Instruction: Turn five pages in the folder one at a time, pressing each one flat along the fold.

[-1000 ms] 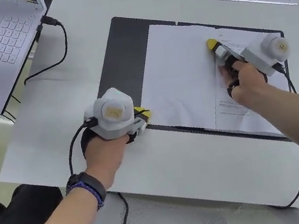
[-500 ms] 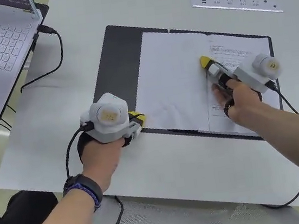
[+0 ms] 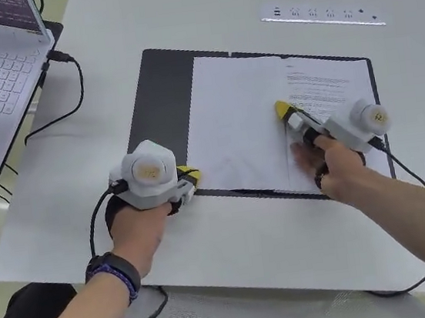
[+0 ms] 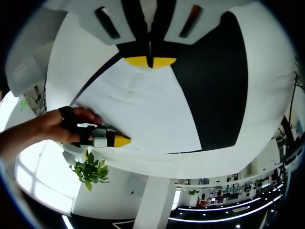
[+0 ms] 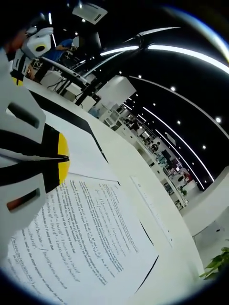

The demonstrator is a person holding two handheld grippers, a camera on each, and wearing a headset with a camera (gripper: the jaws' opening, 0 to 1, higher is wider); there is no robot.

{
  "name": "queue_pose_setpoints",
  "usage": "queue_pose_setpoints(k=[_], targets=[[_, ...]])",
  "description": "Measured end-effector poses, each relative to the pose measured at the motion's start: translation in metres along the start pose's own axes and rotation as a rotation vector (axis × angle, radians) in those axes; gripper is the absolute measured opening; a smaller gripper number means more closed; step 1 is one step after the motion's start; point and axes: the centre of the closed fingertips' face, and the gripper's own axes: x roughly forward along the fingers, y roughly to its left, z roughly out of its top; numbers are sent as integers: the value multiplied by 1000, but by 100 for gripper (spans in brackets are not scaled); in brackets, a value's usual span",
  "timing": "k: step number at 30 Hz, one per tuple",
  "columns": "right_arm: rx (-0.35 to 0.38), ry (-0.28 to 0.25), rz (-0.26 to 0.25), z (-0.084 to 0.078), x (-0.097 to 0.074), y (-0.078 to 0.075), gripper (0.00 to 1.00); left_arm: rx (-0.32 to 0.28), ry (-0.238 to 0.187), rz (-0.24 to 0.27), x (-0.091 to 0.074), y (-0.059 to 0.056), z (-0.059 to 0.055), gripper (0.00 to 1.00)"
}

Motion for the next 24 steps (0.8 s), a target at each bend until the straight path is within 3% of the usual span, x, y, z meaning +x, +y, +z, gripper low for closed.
queue_pose_setpoints(k=[9,15,17,24], targets=[[-4,17,1,-9,-15,2,0,5,0,-3,-1,-2,0,0],[-46,68,28,-26,-28,11,0,3,-2,-4,-2,-2,0,0],[-40,63,30,-29,-35,12,0,8,-2,-6,-2,-2,0,0],[-29,70,32,-38,-42,7,0,15,-2,-7,-3,-3,-1,0]])
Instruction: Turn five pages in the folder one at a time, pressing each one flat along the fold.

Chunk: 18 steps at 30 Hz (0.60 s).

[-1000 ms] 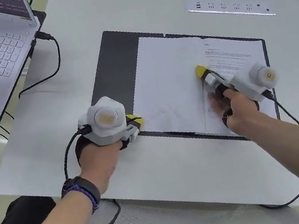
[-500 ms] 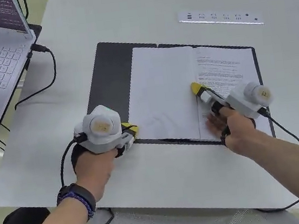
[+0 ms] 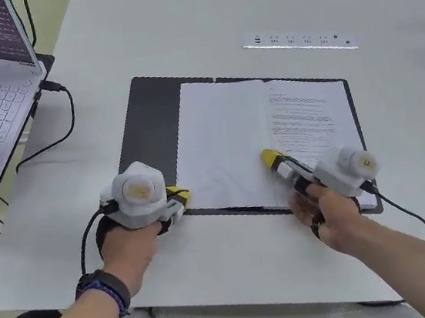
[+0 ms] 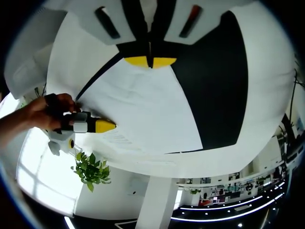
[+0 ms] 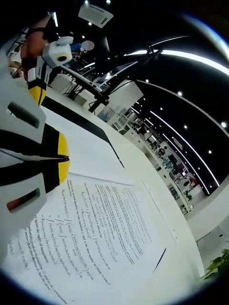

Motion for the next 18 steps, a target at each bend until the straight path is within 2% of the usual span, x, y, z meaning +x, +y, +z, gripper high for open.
queue_pose_setpoints(k=[14,18], targets=[[19,-6,1,-26,-27,4,0,-4,-1,-6,-2,1,0,0],[23,1,3,-31,-34,5,0,-29,-6,-6,-2,1,0,0]])
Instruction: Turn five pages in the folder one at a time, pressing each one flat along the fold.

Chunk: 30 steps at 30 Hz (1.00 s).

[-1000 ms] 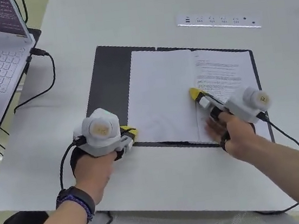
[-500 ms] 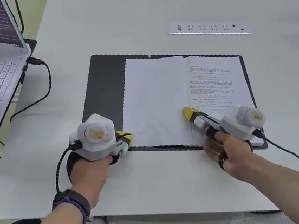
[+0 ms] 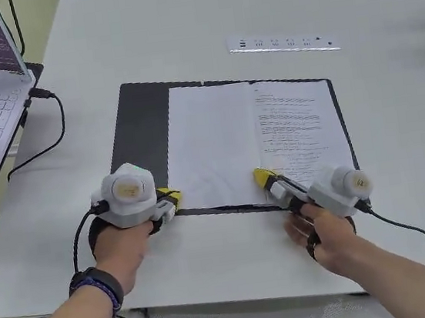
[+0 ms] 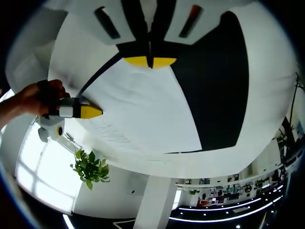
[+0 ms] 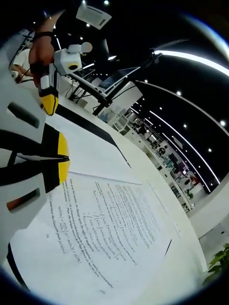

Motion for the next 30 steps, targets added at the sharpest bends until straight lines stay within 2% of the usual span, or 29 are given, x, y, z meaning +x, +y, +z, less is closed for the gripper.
queue_pose_setpoints(k=[2,6,18,21,27,30], targets=[[-3,4,1,-3,-4,1,0,-24,-8,2,0,0,0,0],[4,5,0,-8,-10,2,0,-21,-9,9,0,-1,0,0],[55,-2,-10,-20,-24,6,0,-73,-16,27,0,-1,0,0],[60,0,-8,-21,-25,8,0,-89,-10,35,0,-1,0,0],[121,6,-5,-22,-27,7,0,-56,21,66,1,-3,0,0],[126,20,2,-22,-30,9,0,-42,45,45,1,-9,1,0]])
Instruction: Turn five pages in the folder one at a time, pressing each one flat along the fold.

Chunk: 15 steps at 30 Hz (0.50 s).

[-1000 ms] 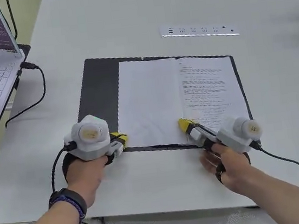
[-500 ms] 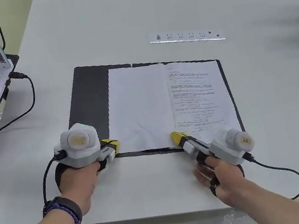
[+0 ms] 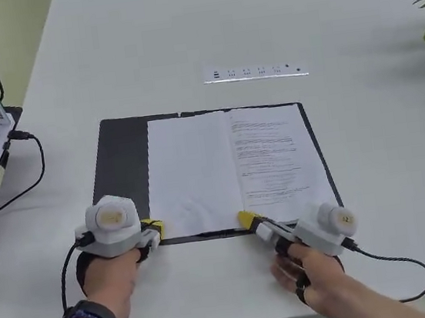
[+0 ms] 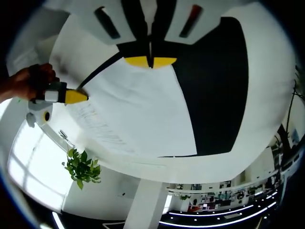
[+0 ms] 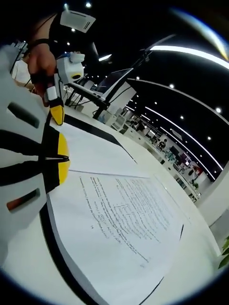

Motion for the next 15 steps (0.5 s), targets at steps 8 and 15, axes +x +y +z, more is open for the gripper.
queue_pose_setpoints(k=[8,15], targets=[[10,47,36,-13,-19,6,0,83,-22,-46,-9,-28,14,1],[-20,56,59,-6,-30,10,8,105,-36,-47,-17,-40,17,3]])
